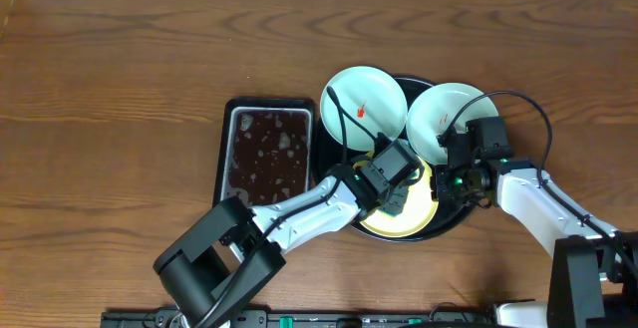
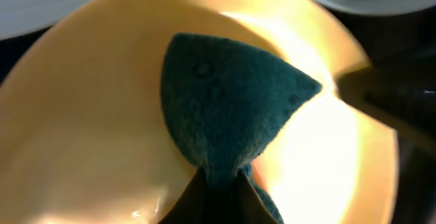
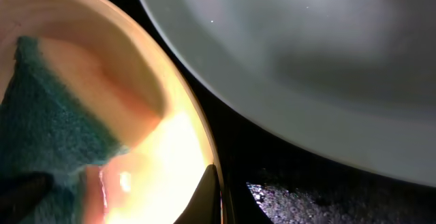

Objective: Clean dirty plates on tray and stack at the side

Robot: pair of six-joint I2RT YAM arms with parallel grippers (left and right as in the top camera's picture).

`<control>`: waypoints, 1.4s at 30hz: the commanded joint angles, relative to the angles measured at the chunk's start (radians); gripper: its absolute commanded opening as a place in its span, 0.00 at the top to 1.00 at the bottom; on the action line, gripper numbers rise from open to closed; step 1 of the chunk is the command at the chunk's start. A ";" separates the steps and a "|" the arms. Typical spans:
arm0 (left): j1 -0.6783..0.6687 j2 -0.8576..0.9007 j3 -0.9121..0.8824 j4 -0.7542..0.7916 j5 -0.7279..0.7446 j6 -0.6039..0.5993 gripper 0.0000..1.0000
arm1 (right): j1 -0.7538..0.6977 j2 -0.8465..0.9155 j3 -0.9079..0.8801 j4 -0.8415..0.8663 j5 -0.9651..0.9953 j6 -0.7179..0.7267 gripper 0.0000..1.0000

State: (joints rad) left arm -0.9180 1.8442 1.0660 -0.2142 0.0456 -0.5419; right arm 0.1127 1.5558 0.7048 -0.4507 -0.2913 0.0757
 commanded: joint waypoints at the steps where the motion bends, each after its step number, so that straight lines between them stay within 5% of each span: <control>1: 0.021 0.018 -0.006 -0.039 -0.122 0.051 0.92 | -0.006 0.013 0.011 -0.006 0.013 0.006 0.99; 11: 0.079 -0.174 0.004 -0.077 -0.099 0.078 0.92 | -0.006 0.013 0.011 -0.006 0.013 0.006 0.97; 17: 0.151 -0.272 0.004 -0.163 -0.099 0.077 0.92 | -0.006 0.013 0.010 -0.006 0.013 0.006 0.80; 29: 0.477 -0.280 -0.016 -0.317 -0.070 0.078 0.92 | 0.021 0.013 -0.007 -0.005 -0.005 0.006 0.99; 42: 0.601 -0.262 -0.033 -0.335 -0.001 0.209 0.92 | 0.059 -0.053 0.018 0.028 -0.019 0.006 0.99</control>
State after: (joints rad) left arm -0.3260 1.5742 1.0401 -0.5468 0.0284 -0.3645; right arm 0.1577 1.5494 0.7044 -0.4248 -0.2951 0.0814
